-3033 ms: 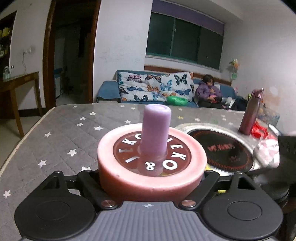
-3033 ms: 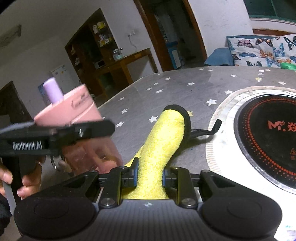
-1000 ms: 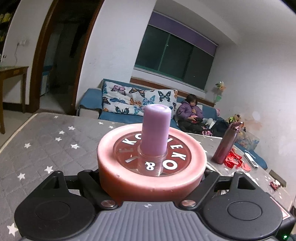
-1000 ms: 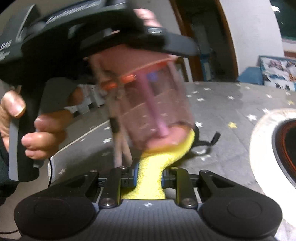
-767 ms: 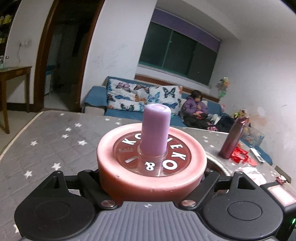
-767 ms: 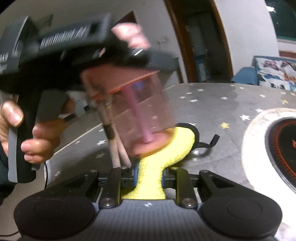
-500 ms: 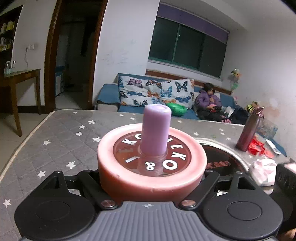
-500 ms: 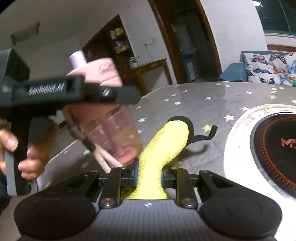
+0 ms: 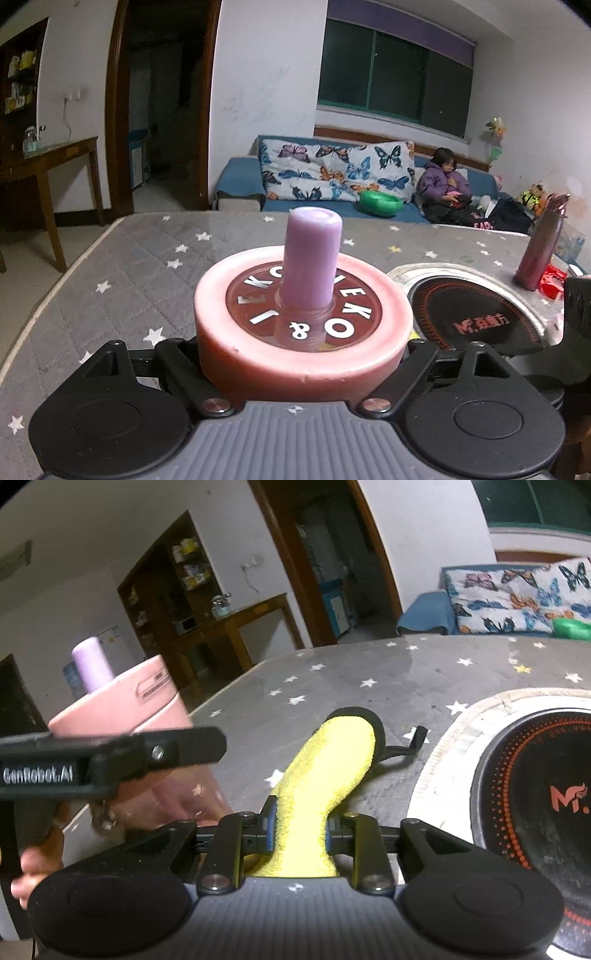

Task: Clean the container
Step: 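Lower the yellow cloth onto the table and open the right tool, then set the pink cup down on the table and open the left tool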

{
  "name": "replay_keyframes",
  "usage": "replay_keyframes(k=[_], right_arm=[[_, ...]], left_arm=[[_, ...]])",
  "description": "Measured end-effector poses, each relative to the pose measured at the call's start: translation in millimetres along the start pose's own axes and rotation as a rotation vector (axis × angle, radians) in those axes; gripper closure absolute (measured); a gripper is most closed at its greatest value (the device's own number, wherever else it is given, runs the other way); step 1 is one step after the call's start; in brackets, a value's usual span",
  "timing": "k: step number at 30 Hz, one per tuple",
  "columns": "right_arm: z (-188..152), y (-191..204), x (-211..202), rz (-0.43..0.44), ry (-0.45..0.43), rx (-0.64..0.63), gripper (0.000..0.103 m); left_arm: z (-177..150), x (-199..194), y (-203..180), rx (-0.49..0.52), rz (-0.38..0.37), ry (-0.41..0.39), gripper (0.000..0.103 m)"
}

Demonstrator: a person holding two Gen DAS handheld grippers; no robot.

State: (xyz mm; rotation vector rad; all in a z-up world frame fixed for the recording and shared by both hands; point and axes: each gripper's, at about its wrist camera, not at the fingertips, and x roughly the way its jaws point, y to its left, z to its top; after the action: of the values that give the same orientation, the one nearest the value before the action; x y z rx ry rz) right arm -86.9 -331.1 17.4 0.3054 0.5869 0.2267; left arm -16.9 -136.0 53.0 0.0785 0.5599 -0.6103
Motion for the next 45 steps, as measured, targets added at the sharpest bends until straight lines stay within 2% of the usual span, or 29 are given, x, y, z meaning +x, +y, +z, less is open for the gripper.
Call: replay_keyframes(k=[4,6,13,19,21,24,28,35,45], right_arm=[[0.9,-2.8,1.6,-0.004,0.016,0.005,0.075],[0.3,-3.5,0.6,-0.015,0.015,0.006,0.056],[3.3,0.3,-2.5,-0.030,0.010,0.003,0.047],[5.5,4.0,-7.1,-0.044,0.003,-0.039,0.034],[6.8,3.3,-8.0,-0.050,0.000,-0.053,0.026],[8.5,1.4,-9.5,-0.059,-0.008,-0.072,0.022],[9.3,-2.3,-10.5,-0.067,-0.008,-0.077,0.018],[6.7,-7.3,-13.3,-0.080,-0.008,-0.106,0.011],[1.7,-17.9,-13.3,-0.107,0.006,-0.112,0.007]], left_arm=[[-2.9,4.7,4.3,-0.011,-0.003,0.007,0.018],[-0.9,3.2,4.0,-0.010,-0.003,-0.001,0.018],[3.6,-3.2,1.6,0.004,0.001,-0.031,0.017],[0.6,-8.9,0.5,0.013,0.007,-0.039,0.012],[0.3,-11.7,0.6,0.009,0.009,-0.043,0.009],[-1.2,-16.7,-1.0,0.018,0.012,-0.051,0.007],[-4.9,-25.0,-2.2,0.013,0.014,-0.062,0.000],[-19.4,-46.3,0.3,0.001,0.009,-0.088,0.000],[-42.5,-74.2,2.5,0.015,0.042,-0.099,0.000]])
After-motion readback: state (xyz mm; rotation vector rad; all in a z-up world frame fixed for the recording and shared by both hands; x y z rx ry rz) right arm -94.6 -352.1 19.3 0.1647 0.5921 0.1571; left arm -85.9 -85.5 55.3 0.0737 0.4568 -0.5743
